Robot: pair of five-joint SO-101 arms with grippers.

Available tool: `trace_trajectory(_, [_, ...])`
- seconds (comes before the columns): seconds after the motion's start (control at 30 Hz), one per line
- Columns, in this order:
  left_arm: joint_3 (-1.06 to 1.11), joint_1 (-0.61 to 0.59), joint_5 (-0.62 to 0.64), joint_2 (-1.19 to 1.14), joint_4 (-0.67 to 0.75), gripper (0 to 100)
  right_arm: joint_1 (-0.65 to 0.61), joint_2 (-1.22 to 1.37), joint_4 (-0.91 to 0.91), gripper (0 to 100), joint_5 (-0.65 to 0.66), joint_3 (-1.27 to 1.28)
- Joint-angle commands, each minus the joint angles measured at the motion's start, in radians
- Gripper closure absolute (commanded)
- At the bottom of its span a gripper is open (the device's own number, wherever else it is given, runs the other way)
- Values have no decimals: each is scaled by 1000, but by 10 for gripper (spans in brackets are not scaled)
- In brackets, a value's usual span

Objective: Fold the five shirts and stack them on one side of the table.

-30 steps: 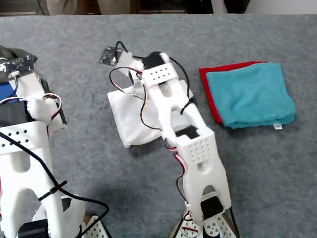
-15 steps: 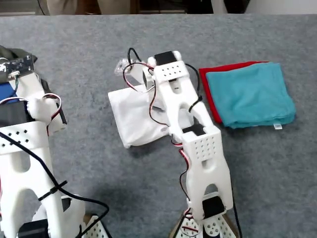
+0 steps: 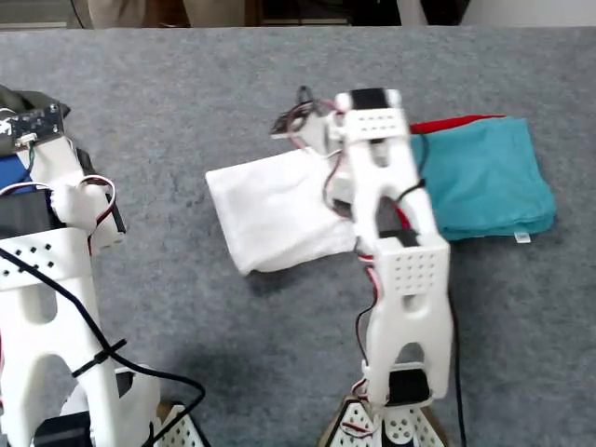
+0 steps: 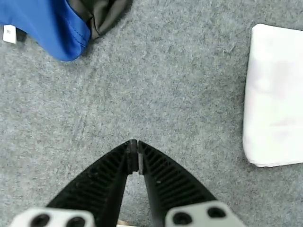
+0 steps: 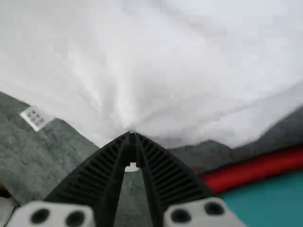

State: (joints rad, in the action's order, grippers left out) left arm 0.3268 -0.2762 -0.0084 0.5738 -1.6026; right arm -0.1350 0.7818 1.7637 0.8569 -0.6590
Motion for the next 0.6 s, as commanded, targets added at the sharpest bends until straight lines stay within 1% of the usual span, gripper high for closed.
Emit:
trace_trajectory(0.0, [-6, -6, -6, 18, 2, 981, 91, -113, 23, 997, 11, -22])
trace_trajectory(0.17, [-6, 2, -6, 13, 3, 981, 125, -257, 23, 997, 17, 62])
trace_trajectory(0.37, [-6, 9, -6, 13, 38, 980, 71, -421, -8, 997, 18, 220])
trace_trajectory(0.53, [-12, 120, -6, 13, 37, 981, -12, -444, -83, 997, 8, 435])
trace_trajectory(0.57, [-14, 143, -6, 13, 37, 981, -19, -446, -104, 997, -12, 475])
